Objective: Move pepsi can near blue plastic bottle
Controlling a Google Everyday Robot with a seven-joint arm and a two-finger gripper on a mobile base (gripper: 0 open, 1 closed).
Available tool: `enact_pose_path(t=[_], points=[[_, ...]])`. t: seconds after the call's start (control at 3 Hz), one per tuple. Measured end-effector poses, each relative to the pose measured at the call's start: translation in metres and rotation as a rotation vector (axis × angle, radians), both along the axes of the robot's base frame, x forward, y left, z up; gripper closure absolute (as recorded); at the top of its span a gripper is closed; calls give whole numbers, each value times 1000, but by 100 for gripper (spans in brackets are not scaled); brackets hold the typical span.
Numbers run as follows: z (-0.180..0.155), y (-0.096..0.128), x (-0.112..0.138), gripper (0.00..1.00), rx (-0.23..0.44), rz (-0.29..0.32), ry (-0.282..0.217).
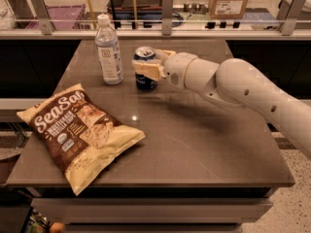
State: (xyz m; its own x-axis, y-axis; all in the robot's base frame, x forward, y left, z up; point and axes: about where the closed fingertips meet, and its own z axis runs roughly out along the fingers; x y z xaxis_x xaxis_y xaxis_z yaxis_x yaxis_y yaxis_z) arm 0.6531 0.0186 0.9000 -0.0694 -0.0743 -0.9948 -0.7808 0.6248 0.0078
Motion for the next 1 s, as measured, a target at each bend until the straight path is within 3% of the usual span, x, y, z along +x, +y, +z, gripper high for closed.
enact_pose_path(t=[0.33,0.67,1.0], points=[[0,2,0,13,0,4,0],[1,4,-1,0,0,7,-1],[1,4,-1,0,0,7,-1]])
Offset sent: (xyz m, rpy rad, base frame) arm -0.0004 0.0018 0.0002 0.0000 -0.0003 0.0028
